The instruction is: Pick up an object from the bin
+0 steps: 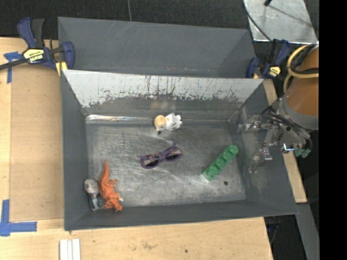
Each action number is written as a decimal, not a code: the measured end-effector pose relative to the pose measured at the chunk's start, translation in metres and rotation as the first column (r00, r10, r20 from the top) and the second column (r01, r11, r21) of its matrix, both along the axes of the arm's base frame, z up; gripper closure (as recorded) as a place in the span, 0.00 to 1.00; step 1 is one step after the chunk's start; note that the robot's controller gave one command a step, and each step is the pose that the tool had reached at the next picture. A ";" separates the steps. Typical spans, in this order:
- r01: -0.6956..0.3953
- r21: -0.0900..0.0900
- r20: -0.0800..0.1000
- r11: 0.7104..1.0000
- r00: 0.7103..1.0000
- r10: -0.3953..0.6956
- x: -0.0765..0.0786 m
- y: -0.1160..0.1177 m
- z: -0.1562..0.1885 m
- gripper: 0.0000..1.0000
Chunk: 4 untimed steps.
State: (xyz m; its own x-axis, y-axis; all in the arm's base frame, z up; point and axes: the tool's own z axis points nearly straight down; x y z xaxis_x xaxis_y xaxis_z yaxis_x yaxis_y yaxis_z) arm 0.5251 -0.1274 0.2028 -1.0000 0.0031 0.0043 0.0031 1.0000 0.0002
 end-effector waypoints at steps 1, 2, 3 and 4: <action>-0.002 -0.002 0.008 1.000 1.000 0.002 0.002 0.000 0.004 0.00; -0.080 -0.003 0.012 0.997 0.997 0.080 -0.004 0.011 -0.033 0.00; -0.376 -0.012 0.020 0.926 0.926 0.377 -0.010 0.030 -0.119 1.00; -0.377 -0.012 0.020 0.926 0.926 0.377 -0.010 0.030 -0.119 1.00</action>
Offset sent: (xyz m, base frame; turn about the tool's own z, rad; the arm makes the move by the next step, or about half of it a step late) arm -0.0218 0.0416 -0.1328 -0.2811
